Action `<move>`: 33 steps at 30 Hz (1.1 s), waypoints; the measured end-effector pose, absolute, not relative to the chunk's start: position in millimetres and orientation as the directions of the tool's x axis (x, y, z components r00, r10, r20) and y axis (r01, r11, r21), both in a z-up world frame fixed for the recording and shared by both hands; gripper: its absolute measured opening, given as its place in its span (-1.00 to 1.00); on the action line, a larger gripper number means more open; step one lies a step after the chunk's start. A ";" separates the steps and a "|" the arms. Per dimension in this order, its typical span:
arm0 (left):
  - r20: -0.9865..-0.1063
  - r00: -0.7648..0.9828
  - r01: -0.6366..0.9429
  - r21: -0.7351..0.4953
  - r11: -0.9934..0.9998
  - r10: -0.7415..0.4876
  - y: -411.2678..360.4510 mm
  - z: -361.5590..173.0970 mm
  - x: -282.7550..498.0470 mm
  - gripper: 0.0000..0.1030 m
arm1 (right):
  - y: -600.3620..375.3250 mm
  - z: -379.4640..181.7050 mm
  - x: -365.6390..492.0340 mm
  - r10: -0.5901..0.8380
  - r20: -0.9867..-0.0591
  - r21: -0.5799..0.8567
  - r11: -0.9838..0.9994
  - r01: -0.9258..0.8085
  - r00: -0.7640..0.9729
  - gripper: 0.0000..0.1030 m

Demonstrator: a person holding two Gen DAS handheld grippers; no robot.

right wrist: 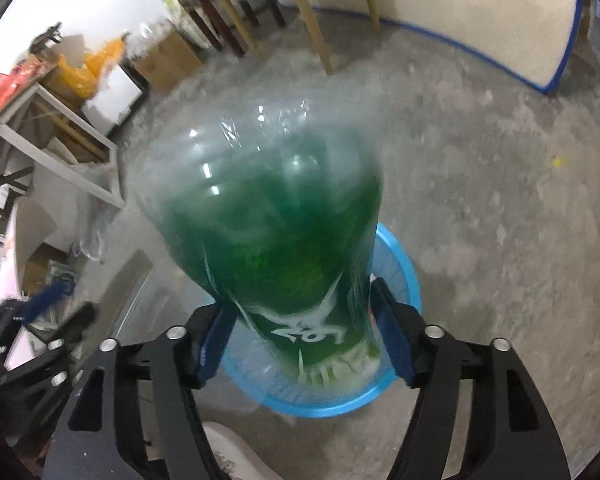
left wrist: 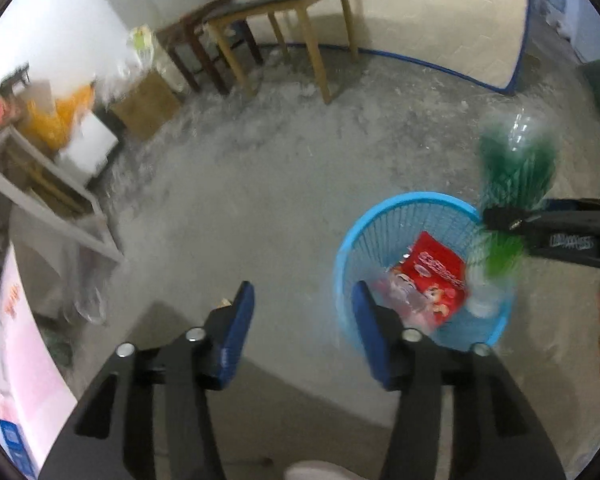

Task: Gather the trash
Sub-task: 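Carry the tray and bottle over the wastebasket and open both tools, then move both tools back to the table toward the toothpaste box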

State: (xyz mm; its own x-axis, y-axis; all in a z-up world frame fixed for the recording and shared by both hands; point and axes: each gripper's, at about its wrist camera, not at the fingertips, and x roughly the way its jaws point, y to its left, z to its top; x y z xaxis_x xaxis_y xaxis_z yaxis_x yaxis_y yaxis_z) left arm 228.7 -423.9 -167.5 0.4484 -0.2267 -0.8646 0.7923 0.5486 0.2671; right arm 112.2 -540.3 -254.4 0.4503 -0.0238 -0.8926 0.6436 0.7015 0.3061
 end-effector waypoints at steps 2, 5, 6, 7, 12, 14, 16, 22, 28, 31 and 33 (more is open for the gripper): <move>-0.866 0.437 0.796 0.247 0.552 -0.242 -418.8 -161.4 228.3 0.04 | -540.5 -263.6 111.5 -0.020 -0.899 0.301 0.696 0.652 0.437 0.31; -0.862 0.429 0.790 0.213 0.576 -0.270 -410.0 -148.3 233.5 0.05 | -549.6 -265.6 111.1 -0.004 -0.897 0.321 0.684 0.656 0.443 0.31; -0.860 0.427 0.786 0.201 0.584 -0.279 -405.6 -141.8 234.7 0.05 | -562.4 -262.0 113.5 0.003 -0.895 0.328 0.681 0.655 0.446 0.31; -0.859 0.425 0.785 0.192 0.589 -0.286 -403.9 -137.2 236.7 0.05 | -562.5 -258.7 111.3 0.005 -0.896 0.329 0.678 0.657 0.444 0.31; -0.846 0.421 0.783 0.157 0.602 -0.327 -385.5 -108.1 231.2 0.06 | -557.3 -251.6 105.7 0.002 -0.896 0.328 0.676 0.660 0.443 0.31; -0.839 0.414 0.781 0.128 0.611 -0.354 -373.3 -92.5 228.1 0.07 | -554.4 -246.2 98.4 0.002 -0.890 0.338 0.675 0.656 0.456 0.31; -0.828 0.414 0.776 0.105 0.622 -0.377 -359.2 -79.0 224.5 0.14 | -552.3 -239.5 91.6 0.005 -0.880 0.351 0.680 0.644 0.475 0.32; -0.814 0.401 0.762 0.041 0.646 -0.421 -301.4 -47.8 211.2 0.24 | -528.8 -217.3 74.7 0.036 -0.831 0.409 0.717 0.565 0.555 0.48; -0.759 0.450 0.699 -0.029 0.715 -0.471 -205.9 -16.1 201.3 0.33 | -484.8 -173.5 87.2 0.111 -0.787 0.432 0.802 0.413 0.607 0.49; -0.716 0.526 0.632 -0.032 0.774 -0.459 -142.2 -5.7 196.9 0.35 | -457.7 -142.2 101.3 0.145 -0.748 0.438 0.841 0.317 0.647 0.51; -0.705 0.561 0.591 -0.026 0.806 -0.434 -108.8 -3.9 194.2 0.36 | -435.9 -121.9 112.3 0.184 -0.716 0.447 0.862 0.240 0.673 0.52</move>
